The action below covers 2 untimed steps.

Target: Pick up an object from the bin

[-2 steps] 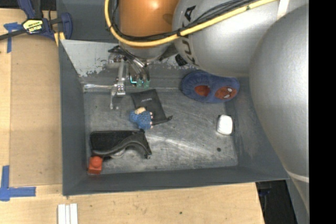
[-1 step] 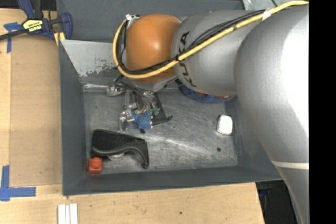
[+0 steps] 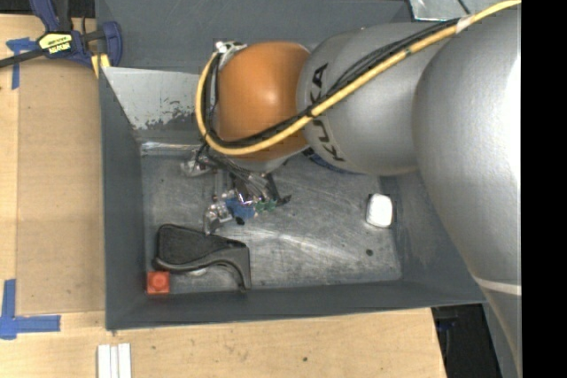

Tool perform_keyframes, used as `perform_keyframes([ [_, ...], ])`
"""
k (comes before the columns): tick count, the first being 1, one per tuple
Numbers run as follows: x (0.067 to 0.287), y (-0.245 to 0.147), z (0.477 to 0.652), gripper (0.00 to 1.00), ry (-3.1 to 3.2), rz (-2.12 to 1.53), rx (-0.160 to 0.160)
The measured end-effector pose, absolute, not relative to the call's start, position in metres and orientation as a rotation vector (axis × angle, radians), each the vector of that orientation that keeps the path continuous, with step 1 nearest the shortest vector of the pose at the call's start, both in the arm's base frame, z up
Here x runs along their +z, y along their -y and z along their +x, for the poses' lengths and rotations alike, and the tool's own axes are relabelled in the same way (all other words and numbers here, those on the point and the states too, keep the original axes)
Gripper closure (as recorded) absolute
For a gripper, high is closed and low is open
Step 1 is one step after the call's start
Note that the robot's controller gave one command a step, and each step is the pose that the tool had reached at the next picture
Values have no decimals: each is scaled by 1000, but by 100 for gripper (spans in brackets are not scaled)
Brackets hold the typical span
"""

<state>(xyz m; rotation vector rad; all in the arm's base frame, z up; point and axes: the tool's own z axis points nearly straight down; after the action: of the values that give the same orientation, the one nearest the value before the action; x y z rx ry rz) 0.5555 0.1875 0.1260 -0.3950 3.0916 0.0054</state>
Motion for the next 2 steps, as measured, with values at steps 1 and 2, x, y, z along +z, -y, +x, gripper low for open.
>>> perform_keyframes([
  [1,116,-131,551,0,-3052,-716,-2],
  [2,73,-113,569,0,-3086,-573,5],
])
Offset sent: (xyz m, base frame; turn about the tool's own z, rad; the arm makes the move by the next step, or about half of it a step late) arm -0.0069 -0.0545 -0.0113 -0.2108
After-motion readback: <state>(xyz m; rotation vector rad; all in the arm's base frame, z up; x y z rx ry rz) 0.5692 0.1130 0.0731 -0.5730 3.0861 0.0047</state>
